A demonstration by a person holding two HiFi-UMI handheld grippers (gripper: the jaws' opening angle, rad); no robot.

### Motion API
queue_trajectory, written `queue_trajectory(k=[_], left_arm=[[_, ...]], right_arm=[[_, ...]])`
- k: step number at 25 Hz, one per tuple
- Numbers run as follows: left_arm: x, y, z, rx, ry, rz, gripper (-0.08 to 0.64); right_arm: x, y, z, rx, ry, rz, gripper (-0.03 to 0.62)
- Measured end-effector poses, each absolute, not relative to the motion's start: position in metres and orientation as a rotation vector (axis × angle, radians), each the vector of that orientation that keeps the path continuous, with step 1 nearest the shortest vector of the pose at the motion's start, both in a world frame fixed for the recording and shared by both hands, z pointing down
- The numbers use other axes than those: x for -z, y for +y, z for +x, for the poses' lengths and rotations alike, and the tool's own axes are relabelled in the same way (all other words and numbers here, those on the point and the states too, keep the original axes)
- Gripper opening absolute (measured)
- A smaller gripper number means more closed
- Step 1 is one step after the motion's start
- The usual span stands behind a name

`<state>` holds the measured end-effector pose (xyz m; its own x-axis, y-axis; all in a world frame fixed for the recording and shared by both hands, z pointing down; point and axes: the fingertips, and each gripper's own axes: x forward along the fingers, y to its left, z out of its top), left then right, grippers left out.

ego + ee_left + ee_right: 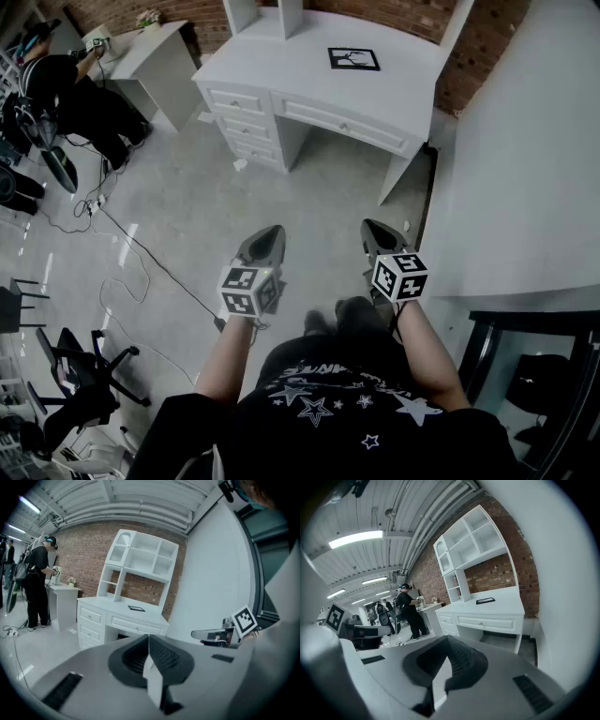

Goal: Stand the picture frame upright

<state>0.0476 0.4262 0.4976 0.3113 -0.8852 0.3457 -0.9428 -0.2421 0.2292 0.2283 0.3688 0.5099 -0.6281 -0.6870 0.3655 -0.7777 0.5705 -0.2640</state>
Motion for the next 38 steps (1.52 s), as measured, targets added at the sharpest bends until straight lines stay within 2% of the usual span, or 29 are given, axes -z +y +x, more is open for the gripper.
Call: queue_trajectory(k=[18, 26, 38], left_arm=[[-0.519, 0.435, 0.032, -0.187, -1.616, 2.143, 0.018], [-0.524, 0.431, 0.028, -0.201, -1.624, 2.122, 0.018], [-0.529, 0.388, -0.007, -0.218, -1.710, 2.045, 0.019]], right_arm=[[-0.520, 0.371, 0.205, -0.601, -2.570, 1.209, 0.014], [-0.518, 0.357, 0.213, -0.715, -2.608, 1.259, 0.014], [-0.530, 0.282, 0.185, -0.693, -2.625, 1.219, 0.015]])
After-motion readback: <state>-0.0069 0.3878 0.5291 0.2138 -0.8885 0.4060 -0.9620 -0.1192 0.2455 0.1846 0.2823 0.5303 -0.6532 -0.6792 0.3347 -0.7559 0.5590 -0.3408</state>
